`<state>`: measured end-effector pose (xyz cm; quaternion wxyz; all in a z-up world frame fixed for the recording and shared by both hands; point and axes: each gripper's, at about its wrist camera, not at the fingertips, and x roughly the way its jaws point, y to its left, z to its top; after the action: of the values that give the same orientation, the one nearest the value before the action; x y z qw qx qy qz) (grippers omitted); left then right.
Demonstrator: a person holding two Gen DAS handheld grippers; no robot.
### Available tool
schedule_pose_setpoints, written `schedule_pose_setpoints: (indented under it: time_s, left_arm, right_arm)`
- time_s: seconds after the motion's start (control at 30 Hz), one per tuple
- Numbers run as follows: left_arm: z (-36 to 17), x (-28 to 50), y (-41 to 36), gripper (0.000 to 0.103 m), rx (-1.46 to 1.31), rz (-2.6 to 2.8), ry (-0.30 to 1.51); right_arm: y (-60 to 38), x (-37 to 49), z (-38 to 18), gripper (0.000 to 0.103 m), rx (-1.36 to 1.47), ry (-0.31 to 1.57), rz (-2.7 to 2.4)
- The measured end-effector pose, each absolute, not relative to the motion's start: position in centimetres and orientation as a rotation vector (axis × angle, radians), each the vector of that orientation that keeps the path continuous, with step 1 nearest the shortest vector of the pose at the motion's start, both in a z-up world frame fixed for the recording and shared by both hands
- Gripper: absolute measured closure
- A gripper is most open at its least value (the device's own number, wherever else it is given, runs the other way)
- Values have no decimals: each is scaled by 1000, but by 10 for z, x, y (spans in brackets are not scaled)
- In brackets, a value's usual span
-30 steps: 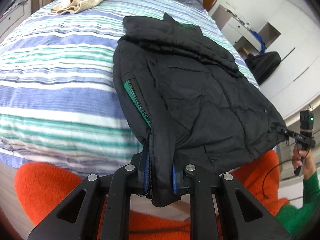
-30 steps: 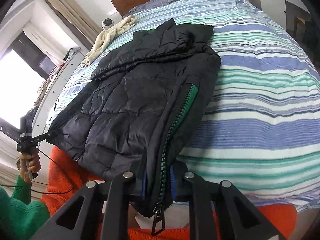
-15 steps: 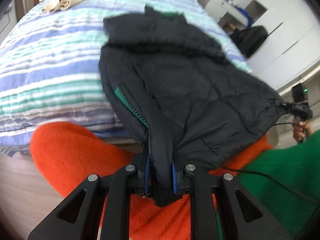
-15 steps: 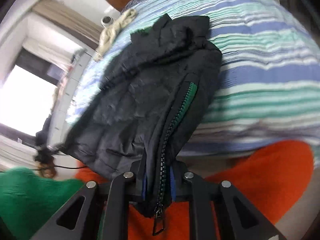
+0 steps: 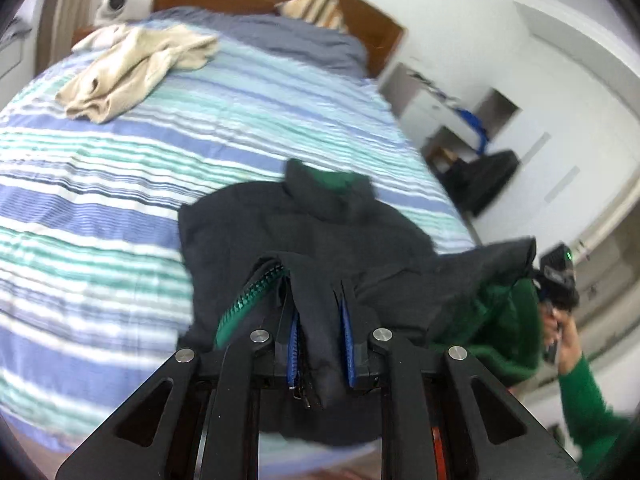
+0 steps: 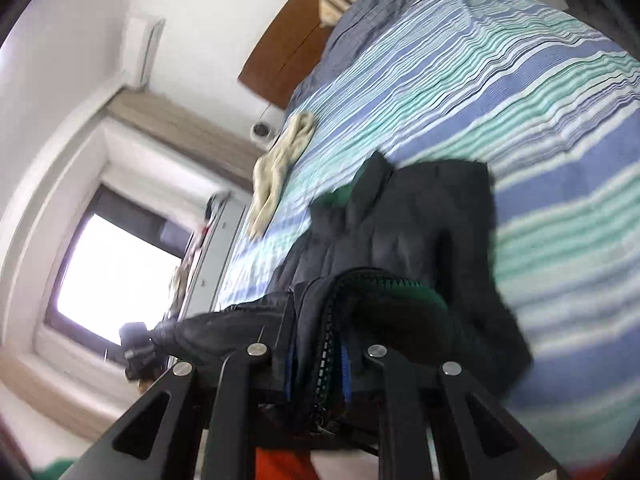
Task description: Fold large clothes
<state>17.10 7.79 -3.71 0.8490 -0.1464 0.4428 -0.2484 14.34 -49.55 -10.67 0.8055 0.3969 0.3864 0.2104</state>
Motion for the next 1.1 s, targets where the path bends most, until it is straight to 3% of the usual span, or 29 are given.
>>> schedule_pose_setpoints:
  time_s: [0.1,0.3,0.37,0.43,0.47,0.5,0.63,0.73,0.83,0.87,0.9,0.93,0.97,1.0,1.03,1.07,1.1]
  left_arm:
    - [-74,211,69,79,-326,-458,990]
    - [-116,240,70,53,-374,-452,1120]
    - [-107,239,77,29,-426,-502,1105]
    - [-91,237,88,5,-461,-524,1057]
    - [-79,233,95,3,-467,-530,1020]
    - [-72,231,101,3,-457,-538,1001]
    - [-77,228,96,2,-329,-565,1039]
    - [-101,228,71,2,-165,-551,1108]
    - [-124,228,44,3,0,-494,1130]
    - [-127,226,39,8,41,-470,1126]
    - [-127,223,36,16,77,-449,1117]
    - [-127,220,34,38,106,-429,1109]
    - [-124,217,35,61,114,-420,1101]
    - [-120,213,37,71,111,-420,1092]
    - [-110,209,40,83,103,-421,1070]
    - [-101,207,44,87,95,-416,1048]
    - [-90,205,47,88,83,-407,1016]
  right_arm:
    - [-503,177,-147,86,924,833,385]
    - [-513,205,-219,75,1142,866,301]
    - [-516,204,-218,67,1204,863,315]
    - [-520,206,-205,44,1221,852,354]
    - [-522,203,-198,26,1215,844,359]
    - [-524,201,-184,15,1185,825,356]
    - [-507,202,-140,14,843,837,312]
    - [-470,216,-137,14,518,913,293]
    - [-442,236,-159,14,376,990,297]
    - [-434,241,-167,14,334,1015,284]
    - [-430,243,-173,17,300,1026,274]
    - [-420,244,-174,21,240,1031,268]
    - [-415,239,-171,39,193,1025,270]
    - [-410,230,-167,54,150,1019,257]
    - [-406,226,-161,62,111,1013,244]
    - [-406,222,-155,79,80,1008,237]
    - [-404,219,-147,88,45,995,225]
